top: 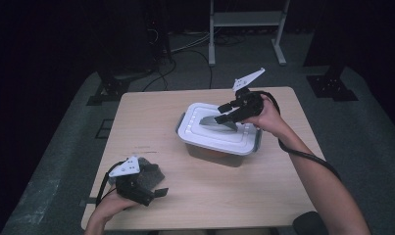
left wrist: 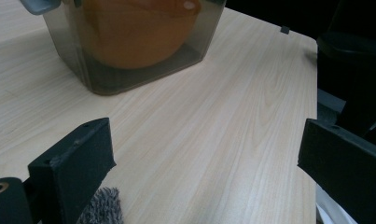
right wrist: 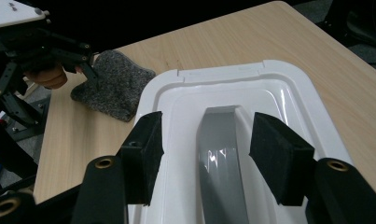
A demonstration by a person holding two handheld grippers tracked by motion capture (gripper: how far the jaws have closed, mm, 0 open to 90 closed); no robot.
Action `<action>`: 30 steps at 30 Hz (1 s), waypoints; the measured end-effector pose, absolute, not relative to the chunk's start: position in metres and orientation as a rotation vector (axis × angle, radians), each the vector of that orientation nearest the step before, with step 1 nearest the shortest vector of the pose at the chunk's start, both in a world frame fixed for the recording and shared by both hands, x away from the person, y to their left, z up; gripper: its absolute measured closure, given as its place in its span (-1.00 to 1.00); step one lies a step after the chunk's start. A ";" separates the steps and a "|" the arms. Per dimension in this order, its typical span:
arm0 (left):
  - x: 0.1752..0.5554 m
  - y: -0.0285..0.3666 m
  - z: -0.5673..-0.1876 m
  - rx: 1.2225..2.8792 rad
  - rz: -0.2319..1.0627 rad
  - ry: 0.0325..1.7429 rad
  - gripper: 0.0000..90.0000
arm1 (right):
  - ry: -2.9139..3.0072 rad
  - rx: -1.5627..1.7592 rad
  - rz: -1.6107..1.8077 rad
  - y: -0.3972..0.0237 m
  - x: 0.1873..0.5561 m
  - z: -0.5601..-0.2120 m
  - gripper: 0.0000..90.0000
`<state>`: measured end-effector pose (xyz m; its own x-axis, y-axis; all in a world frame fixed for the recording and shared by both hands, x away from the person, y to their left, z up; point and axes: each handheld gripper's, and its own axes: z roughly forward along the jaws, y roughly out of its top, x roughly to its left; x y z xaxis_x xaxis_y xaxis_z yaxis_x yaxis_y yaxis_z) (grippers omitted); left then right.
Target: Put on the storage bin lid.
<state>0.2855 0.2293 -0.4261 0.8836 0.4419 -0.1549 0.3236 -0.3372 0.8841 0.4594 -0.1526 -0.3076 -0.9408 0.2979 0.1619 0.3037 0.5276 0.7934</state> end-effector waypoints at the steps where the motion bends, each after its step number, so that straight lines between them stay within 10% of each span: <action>1: 0.285 0.229 -0.426 1.952 0.134 0.560 -0.94 | -2.741 -0.536 -1.432 -0.154 0.458 -0.306 -0.05; 30: 0.284 0.227 -0.428 1.963 0.133 0.562 -0.94 | -2.795 -0.540 -1.469 -0.195 0.426 -0.272 -0.05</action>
